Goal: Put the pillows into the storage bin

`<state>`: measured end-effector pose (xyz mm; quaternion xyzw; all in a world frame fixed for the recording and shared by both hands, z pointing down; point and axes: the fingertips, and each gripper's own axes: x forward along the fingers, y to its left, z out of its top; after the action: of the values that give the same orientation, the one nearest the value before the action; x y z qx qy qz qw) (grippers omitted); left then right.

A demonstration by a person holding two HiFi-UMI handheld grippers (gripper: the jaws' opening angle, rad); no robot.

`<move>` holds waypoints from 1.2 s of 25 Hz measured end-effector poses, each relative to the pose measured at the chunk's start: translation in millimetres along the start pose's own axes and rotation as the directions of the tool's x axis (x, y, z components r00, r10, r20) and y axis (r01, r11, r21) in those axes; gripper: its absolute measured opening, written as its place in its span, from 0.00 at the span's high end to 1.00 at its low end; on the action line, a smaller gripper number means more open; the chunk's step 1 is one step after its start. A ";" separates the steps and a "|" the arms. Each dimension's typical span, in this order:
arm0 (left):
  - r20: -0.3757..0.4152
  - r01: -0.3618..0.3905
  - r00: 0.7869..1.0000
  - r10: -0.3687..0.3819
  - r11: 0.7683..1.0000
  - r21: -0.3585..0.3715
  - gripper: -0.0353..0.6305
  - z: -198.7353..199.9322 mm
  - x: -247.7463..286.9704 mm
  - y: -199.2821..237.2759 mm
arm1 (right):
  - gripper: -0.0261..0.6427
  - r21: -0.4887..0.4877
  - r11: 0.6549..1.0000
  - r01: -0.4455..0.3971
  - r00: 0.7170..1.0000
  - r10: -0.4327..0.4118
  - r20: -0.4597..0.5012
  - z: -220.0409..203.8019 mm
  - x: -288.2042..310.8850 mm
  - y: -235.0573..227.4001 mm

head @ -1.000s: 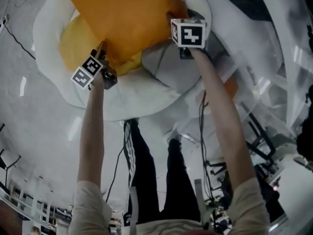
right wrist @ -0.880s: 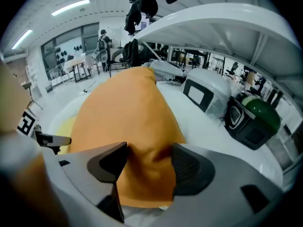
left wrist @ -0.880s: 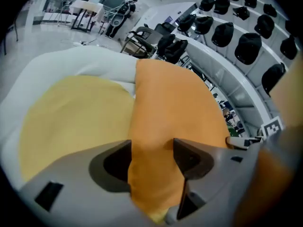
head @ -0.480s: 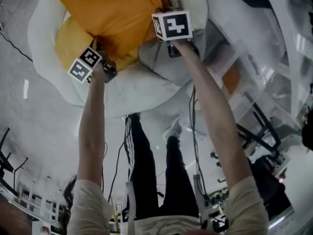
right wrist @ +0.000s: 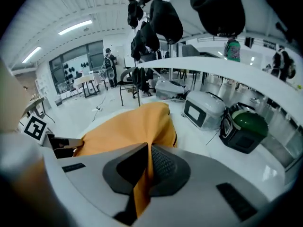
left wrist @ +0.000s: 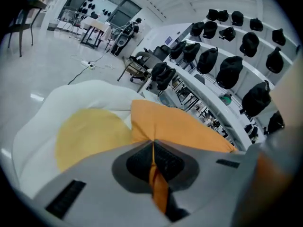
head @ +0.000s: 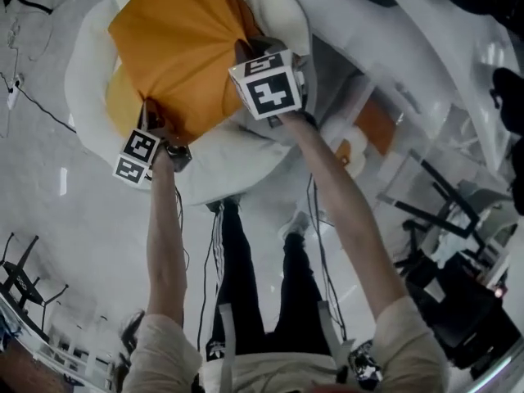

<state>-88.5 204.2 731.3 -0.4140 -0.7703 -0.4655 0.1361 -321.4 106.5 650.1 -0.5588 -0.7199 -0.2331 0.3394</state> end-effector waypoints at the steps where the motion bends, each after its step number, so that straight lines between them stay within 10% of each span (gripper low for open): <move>1: -0.003 0.003 1.000 -0.003 1.000 0.010 0.93 -4.3 -10.7 -6.9 | 0.94 0.002 1.000 0.006 1.000 -0.006 0.013 -1.8 -15.6 -0.5; 7: -0.004 0.110 0.994 -0.110 0.986 0.127 0.93 -28.8 -76.2 -70.7 | 0.94 0.106 0.991 0.080 0.988 -0.093 0.123 -44.7 -120.2 -24.4; 13: -0.071 0.316 0.949 -0.308 0.914 0.253 0.93 -97.5 -126.4 -186.4 | 0.94 0.258 0.939 0.228 0.939 -0.282 0.195 -115.4 -253.6 -99.6; 22: -0.362 0.582 0.807 -0.467 0.736 0.346 0.93 -267.7 -158.6 -336.3 | 0.94 0.458 0.728 0.511 0.799 -0.599 0.061 -287.0 -415.4 -214.2; 30: -0.579 0.745 0.653 -0.488 0.549 0.378 0.93 -400.8 -210.8 -410.1 | 0.94 0.603 0.524 0.602 0.690 -0.721 -0.063 -429.1 -521.5 -235.3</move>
<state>-341.7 -328.0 570.2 0.0627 -0.9235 -0.2953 0.2367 -374.3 -600.1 553.3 -0.1295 -0.9416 -0.0578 0.3053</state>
